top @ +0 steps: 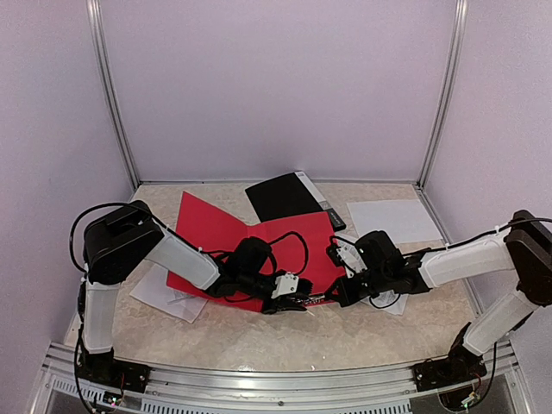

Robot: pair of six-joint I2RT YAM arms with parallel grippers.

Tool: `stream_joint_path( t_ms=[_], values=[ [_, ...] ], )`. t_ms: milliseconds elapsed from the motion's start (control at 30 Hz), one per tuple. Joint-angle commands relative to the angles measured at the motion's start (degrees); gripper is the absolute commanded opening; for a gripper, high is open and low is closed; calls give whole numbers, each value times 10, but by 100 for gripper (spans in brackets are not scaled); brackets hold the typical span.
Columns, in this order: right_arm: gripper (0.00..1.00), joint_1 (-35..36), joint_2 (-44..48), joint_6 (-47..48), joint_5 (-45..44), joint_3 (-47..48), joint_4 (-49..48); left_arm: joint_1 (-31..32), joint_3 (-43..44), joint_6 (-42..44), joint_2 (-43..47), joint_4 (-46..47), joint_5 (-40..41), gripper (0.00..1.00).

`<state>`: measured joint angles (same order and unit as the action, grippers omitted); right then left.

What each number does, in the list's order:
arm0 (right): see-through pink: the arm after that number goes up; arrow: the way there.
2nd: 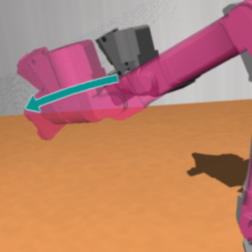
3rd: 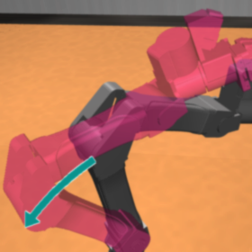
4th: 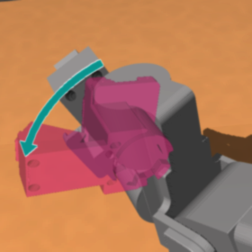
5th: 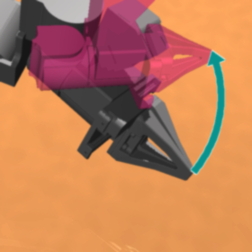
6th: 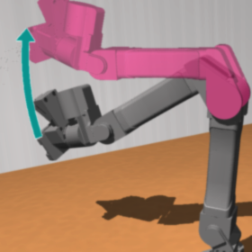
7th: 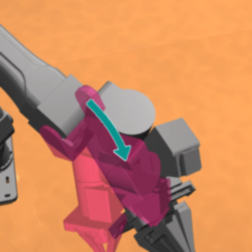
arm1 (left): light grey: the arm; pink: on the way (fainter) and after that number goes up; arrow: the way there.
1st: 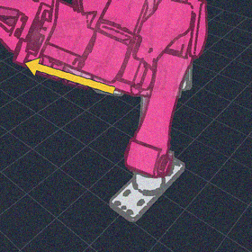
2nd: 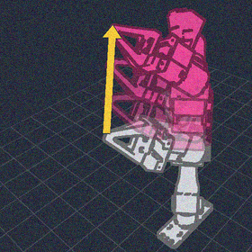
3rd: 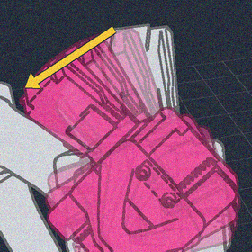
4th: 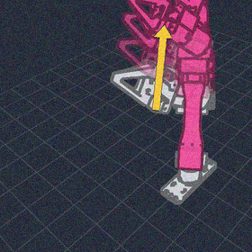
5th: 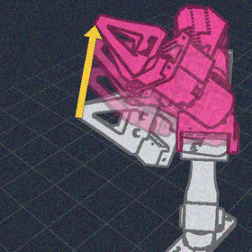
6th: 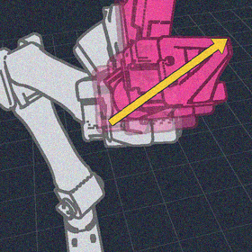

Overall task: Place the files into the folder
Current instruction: Open the spring clip on the folder.

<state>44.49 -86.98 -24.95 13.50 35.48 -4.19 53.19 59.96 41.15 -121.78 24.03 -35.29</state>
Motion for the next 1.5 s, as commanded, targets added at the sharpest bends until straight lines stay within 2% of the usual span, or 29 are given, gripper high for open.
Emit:
stream_joint_path(
  t_ms=[0,167,433,633,833,900,1133,1300,1467],
  values=[
    [0,-1,33,14,-19,-13,15,9,-33,-37,-19,-33,-10,29],
    [1,6,86,17,-23,-8,38,10,-33,-75,5,-7,11,39],
    [20,42,99,14,-29,9,64,16,-29,-119,35,18,42,55],
    [26,67,92,7,-69,18,72,21,-35,-138,49,20,79,61],
    [51,67,117,-3,-130,15,103,21,-52,-150,72,26,109,65],
    [56,67,114,-2,-131,12,100,21,-55,-151,75,28,116,66],
    [62,67,61,4,-129,14,64,24,-56,-166,83,27,134,68],
    [58,69,13,9,-90,34,26,27,-58,-171,94,5,176,74],
    [57,78,4,10,-78,49,10,28,-83,-180,123,-4,234,78]
  ],
)
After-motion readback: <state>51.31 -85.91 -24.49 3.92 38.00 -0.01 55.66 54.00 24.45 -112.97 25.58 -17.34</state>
